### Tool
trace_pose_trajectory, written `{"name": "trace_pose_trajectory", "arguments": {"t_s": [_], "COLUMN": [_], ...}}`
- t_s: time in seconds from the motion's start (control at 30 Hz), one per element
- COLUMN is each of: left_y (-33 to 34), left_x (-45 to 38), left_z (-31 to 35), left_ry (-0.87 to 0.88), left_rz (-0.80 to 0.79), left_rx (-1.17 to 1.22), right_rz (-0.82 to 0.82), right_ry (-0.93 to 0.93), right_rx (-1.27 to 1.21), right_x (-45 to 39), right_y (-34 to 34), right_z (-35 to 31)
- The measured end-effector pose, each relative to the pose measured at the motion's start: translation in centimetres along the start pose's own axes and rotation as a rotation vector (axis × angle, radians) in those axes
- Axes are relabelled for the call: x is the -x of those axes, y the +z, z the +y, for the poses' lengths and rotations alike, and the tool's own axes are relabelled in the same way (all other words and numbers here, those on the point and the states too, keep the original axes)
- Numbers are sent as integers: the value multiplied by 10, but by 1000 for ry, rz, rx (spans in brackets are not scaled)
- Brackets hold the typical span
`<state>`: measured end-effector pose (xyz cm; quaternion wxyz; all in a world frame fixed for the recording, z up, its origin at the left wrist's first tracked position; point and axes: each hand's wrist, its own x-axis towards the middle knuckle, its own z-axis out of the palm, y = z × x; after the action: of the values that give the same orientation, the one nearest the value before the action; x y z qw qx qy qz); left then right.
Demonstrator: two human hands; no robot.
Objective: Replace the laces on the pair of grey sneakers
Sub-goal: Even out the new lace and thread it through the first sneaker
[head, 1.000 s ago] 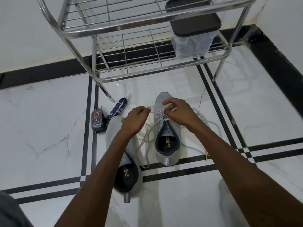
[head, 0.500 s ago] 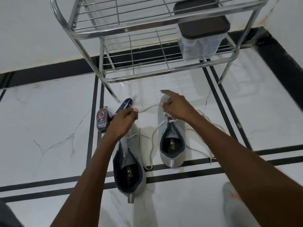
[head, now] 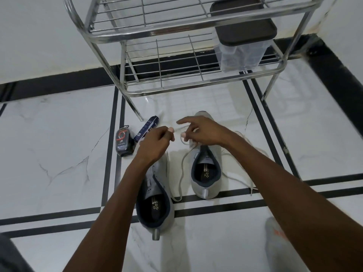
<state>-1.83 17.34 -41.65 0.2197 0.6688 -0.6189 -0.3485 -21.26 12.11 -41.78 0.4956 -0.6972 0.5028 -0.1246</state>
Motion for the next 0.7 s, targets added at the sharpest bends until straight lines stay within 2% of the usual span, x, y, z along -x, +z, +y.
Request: {"name": "trace_pose_trajectory", "arguments": {"t_s": [0.07, 0.17, 0.23, 0.3, 0.4, 0.5, 0.7], "left_y": [6, 13, 25, 41, 69, 90, 93], "left_x": [-3, -6, -2, 3, 8, 9, -3], "left_z": [-1, -5, -7, -6, 1, 6, -1], "left_ry": [-43, -140, -159, -95, 91, 86, 21], "left_rz": [88, 291, 337, 349, 294, 157, 145], "left_rx": [2, -36, -132, -216, -130, -84, 48], "right_rz": [55, 291, 339, 296, 180, 134, 199], "right_ry": [56, 175, 233, 285, 365, 403, 423], "right_rx": [-14, 43, 79, 128, 214, 191, 183], "right_x": [1, 5, 10, 15, 21, 25, 23], "right_y": [6, -2, -7, -9, -6, -1, 11], "right_z": [1, 15, 25, 29, 25, 23, 28]}}
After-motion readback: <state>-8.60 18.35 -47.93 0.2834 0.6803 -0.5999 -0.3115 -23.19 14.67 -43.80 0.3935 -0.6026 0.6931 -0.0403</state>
